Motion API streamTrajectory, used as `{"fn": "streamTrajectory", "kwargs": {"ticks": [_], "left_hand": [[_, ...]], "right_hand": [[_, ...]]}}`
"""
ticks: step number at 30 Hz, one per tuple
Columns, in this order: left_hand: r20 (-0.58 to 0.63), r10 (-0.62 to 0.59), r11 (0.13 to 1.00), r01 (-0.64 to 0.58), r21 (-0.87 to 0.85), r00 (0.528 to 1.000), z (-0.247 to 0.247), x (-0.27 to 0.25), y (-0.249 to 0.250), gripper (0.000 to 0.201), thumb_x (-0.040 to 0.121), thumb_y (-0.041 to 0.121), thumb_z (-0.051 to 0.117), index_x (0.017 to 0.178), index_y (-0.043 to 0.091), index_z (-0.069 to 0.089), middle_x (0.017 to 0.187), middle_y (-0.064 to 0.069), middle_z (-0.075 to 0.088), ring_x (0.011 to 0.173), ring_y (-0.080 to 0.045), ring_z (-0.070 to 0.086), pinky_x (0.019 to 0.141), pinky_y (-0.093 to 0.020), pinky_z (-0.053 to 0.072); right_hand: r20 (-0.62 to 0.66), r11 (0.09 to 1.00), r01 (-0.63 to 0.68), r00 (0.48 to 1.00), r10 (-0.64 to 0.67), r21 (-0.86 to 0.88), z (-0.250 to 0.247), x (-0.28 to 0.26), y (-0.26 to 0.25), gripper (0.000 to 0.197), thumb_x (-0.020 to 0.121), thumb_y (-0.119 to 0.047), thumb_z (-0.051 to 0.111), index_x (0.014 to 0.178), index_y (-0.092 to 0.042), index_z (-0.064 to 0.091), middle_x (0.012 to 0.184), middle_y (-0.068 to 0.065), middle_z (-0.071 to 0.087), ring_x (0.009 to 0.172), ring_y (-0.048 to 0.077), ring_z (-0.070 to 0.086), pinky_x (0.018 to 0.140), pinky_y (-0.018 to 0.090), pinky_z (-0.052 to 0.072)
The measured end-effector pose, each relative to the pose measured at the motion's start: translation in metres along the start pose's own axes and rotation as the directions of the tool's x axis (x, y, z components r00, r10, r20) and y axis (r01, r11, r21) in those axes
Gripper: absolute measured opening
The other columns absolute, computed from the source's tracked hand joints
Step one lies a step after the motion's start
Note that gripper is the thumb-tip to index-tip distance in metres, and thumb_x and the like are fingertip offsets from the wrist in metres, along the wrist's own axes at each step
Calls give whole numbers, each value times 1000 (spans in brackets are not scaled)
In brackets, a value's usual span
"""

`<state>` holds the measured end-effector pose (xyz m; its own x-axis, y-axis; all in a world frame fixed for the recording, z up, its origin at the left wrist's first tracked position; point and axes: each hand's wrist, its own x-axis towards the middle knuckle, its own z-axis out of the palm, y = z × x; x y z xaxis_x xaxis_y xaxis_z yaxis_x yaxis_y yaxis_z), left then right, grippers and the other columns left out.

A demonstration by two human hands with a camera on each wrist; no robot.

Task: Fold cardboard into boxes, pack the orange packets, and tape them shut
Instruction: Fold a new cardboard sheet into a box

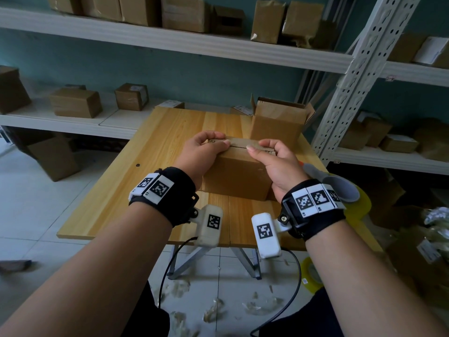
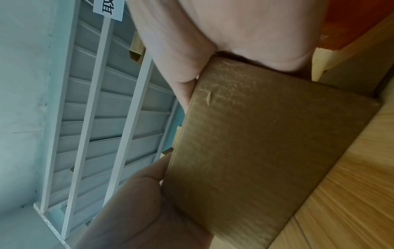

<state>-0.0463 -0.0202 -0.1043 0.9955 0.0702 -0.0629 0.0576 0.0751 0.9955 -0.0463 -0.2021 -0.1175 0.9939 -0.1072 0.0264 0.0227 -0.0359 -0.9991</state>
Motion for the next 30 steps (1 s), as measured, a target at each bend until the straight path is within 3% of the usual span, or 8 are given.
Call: {"fn": "streamTrajectory", "kwargs": {"ticks": [5,9,11,14,19,23,27,30], "left_hand": [[-33,-9,998,7,-67,999,3,-1,-1,20,104,38,65,119,29,75,117,-2,72,102,-21,67,94,-39,58],[-71,-24,995,17,-101,997,6,-1,2,30,107,31,62,135,33,71,138,5,63,122,-20,60,108,-40,51],[-101,-21,995,11,-97,995,8,1,3,33,108,25,59,139,32,69,139,7,58,124,-16,54,103,-32,47],[-108,-23,996,13,-91,994,11,6,3,35,109,19,56,141,28,67,141,5,57,124,-16,51,99,-29,42],[-120,-33,993,19,-116,992,12,8,2,32,110,24,54,138,30,69,146,3,58,131,-20,53,118,-41,43],[-129,-59,990,41,-138,990,12,10,2,34,106,26,63,140,29,67,140,2,62,129,-23,58,116,-47,47],[-143,-130,987,114,-117,981,12,15,2,60,99,29,74,154,26,51,141,-2,58,120,-25,62,108,-46,54],[-145,-272,953,245,-179,951,10,23,0,89,81,46,85,154,19,43,134,-8,63,114,-33,67,96,-55,59]], "right_hand": [[8,1000,3,1000,-3,0,-2,0,-1,19,92,-48,74,102,-32,70,118,3,74,120,28,66,111,59,49],[5,1000,16,1000,-16,-12,-2,4,-1,12,102,-41,64,104,-32,72,122,0,73,124,25,64,115,55,45],[9,997,51,999,-51,-52,0,4,-1,12,107,-31,58,110,-31,70,130,-2,69,130,21,59,117,49,42],[8,993,79,997,-79,-87,2,4,-2,18,110,-24,53,114,-30,69,137,-5,64,134,17,53,105,33,39],[-19,993,74,997,-76,-92,2,7,-2,18,109,-23,53,116,-28,69,135,-8,64,129,13,53,101,32,35],[-101,994,83,991,-90,-70,8,11,-2,17,107,-18,56,108,-27,70,126,-6,68,122,13,58,102,34,42],[-124,997,63,990,-68,-41,16,12,-3,18,107,-17,55,107,-27,70,124,-4,69,122,16,60,106,38,44],[-130,998,55,990,-57,-22,21,15,-7,19,108,-15,53,109,-24,70,120,-7,68,116,11,59,103,35,42]]}}
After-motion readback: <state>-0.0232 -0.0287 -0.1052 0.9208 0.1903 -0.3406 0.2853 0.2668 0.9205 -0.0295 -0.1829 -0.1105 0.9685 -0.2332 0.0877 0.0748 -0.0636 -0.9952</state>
